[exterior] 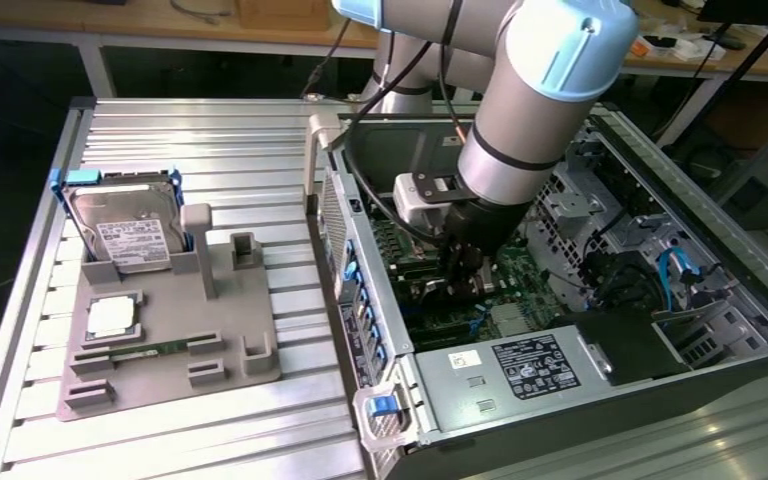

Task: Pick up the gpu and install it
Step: 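Insert the gpu into the slot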

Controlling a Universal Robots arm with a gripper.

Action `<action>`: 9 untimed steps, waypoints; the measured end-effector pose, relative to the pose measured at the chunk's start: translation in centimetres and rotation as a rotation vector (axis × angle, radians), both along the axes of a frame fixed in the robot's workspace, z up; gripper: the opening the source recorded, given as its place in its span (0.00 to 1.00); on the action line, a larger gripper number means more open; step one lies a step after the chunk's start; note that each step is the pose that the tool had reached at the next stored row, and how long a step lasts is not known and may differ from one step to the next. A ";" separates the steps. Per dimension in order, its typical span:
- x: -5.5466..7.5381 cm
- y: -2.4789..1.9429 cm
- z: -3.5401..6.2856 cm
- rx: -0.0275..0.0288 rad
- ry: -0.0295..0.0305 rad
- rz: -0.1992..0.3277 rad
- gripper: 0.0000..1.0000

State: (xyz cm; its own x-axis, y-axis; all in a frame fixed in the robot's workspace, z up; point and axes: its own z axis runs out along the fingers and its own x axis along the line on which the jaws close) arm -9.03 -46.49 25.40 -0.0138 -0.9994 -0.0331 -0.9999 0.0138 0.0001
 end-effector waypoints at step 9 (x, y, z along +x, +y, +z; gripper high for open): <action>0.0 0.01 0.66 0.0017 -0.0015 0.000 0.27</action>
State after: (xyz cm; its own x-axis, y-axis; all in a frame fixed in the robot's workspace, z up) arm -9.03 -46.48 26.07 -0.0138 -0.9993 -0.0348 -0.9999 0.0138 -0.0013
